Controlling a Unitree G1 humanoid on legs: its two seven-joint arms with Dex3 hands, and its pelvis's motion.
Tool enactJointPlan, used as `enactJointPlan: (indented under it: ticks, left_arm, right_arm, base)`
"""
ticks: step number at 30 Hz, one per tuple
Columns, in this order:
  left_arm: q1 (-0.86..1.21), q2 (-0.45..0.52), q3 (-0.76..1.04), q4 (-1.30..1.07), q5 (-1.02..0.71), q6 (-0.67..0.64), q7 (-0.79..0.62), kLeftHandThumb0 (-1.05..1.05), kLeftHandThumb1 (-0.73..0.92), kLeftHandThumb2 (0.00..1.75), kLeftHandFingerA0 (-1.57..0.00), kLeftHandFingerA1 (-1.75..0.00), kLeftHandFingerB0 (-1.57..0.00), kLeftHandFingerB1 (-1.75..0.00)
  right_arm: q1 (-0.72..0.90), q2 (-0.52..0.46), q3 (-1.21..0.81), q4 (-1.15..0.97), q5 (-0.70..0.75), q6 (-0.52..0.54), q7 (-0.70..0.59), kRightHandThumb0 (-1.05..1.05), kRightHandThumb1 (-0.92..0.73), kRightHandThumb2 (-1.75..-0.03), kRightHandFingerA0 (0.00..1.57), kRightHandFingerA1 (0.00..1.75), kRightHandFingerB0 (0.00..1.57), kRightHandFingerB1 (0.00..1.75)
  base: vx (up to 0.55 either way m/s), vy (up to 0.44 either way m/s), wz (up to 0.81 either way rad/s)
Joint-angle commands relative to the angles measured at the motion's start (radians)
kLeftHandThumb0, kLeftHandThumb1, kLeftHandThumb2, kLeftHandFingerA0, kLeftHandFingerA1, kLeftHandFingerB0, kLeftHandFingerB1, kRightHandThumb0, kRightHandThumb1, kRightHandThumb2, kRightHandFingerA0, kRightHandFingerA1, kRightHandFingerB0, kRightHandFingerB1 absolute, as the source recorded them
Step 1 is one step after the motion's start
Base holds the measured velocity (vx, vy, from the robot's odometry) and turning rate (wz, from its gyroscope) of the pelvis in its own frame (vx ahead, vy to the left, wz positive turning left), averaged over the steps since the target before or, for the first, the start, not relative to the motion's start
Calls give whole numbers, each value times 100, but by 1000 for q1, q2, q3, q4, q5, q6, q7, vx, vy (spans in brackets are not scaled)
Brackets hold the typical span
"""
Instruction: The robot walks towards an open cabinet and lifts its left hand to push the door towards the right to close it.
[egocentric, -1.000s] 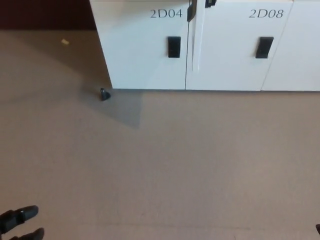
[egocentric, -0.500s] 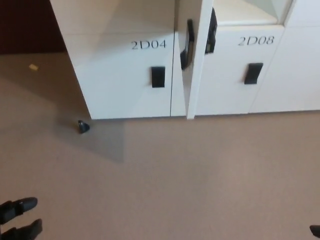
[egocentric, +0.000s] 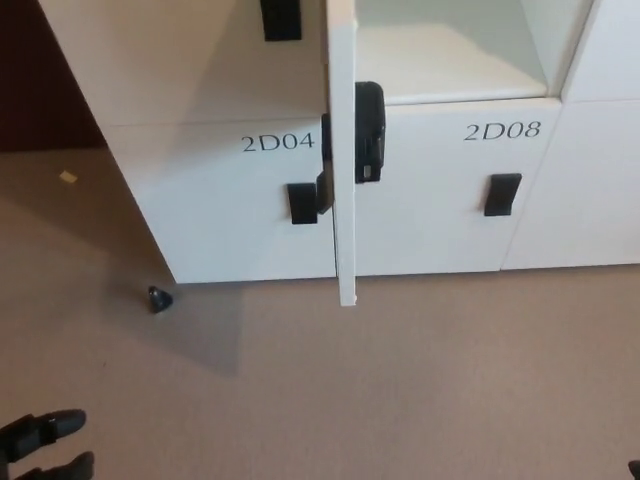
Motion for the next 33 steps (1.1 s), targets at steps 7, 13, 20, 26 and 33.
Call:
enactJointPlan:
  ticks: [7, 13, 20, 26, 33]
  left_arm:
    - [10, 27, -16, -2, 35, -50, -5, -37, 46, 82, -66, -63, -57, -60]
    - [7, 29, -27, 1, 38, -50, -16, -40, 49, 81, -65, -61, -55, -58]
    - [4, 33, -42, -10, 52, -53, -5, -39, 48, 81, -65, -61, -56, -58]
    - [-5, 38, -53, -22, 56, -54, -10, -39, 49, 82, -65, -61, -57, -59]
    - [-23, 40, -59, -33, 58, -47, -5, -38, 48, 81, -65, -61, -56, -58]
  right_arm:
    - [-9, -5, 20, 0, -25, 11, -31, -33, -70, -59, 67, 46, 55, 41]
    - [-15, -13, 32, 0, -34, 25, -34, -34, -69, -60, 64, 45, 54, 40]
    - [-15, -12, 30, -8, -30, 33, -37, -34, -68, -61, 64, 45, 54, 41]
    - [-27, -14, 27, 0, -26, 15, -32, -31, -70, -59, 66, 46, 57, 41]
    - [-35, -15, 29, -22, -30, 31, -35, -36, -69, -61, 67, 46, 56, 41]
  base:
    - [168, 28, -5]
    - [251, 96, 4]
    - [199, 29, 13]
    - [184, -112, 12]
    - [110, 4, -11]
